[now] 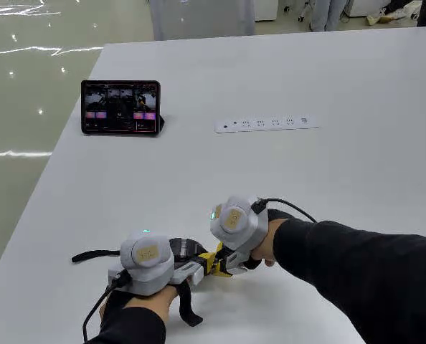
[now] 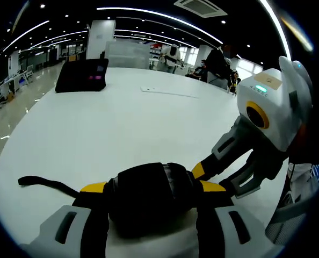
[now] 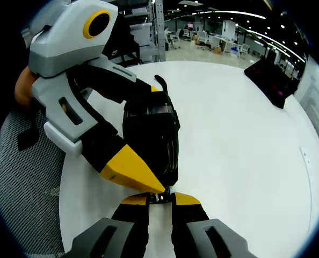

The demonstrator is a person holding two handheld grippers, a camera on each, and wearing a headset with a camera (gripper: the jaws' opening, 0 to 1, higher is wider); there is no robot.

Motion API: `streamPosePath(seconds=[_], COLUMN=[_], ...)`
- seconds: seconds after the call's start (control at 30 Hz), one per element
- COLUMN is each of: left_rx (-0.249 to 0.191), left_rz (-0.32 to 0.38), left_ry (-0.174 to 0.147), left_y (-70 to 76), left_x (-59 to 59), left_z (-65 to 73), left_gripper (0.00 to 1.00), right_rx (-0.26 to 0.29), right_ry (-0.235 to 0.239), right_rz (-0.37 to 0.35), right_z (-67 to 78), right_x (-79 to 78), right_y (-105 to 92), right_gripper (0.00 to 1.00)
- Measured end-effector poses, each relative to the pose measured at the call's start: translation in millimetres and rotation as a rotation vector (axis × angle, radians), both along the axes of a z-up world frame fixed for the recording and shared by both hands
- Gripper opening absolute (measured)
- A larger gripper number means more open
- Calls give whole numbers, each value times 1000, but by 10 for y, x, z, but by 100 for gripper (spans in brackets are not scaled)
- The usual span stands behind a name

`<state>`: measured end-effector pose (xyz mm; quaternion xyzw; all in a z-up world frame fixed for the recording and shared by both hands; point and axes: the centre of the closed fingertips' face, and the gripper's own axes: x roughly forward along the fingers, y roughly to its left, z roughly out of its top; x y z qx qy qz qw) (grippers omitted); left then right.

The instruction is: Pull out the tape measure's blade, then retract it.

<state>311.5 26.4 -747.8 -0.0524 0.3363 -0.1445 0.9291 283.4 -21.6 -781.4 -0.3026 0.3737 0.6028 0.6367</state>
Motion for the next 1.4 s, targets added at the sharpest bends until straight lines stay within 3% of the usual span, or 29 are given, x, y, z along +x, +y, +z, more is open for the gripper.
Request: streamPosePath(seconds=[0.13, 0.2, 0.23, 0.3, 0.4, 0.5, 0.67, 0.93, 1.07, 1.23, 1.3, 1.33, 1.37, 1.4], left_rx=[7, 116, 123, 84, 81, 111, 89, 51, 35, 36, 15, -35, -44, -22], left_rz=[-28, -69, -82, -85, -87, -131, -148, -217, -250, -294, -312, -349, -368, -389], left_ry=[0, -67, -76, -46, -53, -60, -58, -39, -25, -31, -42, -41, -47, -57], left_y=[-6, 43, 31, -2, 51, 73, 101, 80, 82, 123, 133, 66, 58, 79], left_x=[9, 57, 60, 35, 60, 69, 91, 42, -24, -66, -65, -107, -116, -127], left_z=[11, 80, 97, 98, 148, 171, 197, 193, 192, 202, 246, 292, 320, 337], left_gripper=[62, 66, 67, 65, 68, 72, 75, 94, 99, 99, 99, 99, 99, 99], right_rx=[-6, -14, -16, -3, 13, 18, 22, 37, 54, 94, 97, 98, 101, 104], right_ry=[-20, -45, -54, -61, -36, -30, -30, -35, -39, -50, -44, -45, -48, -53], right_rz=[0, -16, -25, -42, -68, -75, -92, -130, -166, -209, -226, -229, -230, -232], right_z=[0, 3, 9, 47, 79, 83, 110, 133, 175, 265, 275, 283, 291, 301], right_x=[-4, 47, 73, 116, 114, 87, 42, -28, -30, -26, -42, -60, -73, -81], right_y=[4, -10, -17, -23, -36, -55, -119, -273, -351, -444, -506, -546, -574, -604], right_gripper=[12, 17, 20, 25, 25, 23, 25, 28, 29, 32, 33, 33, 34, 34])
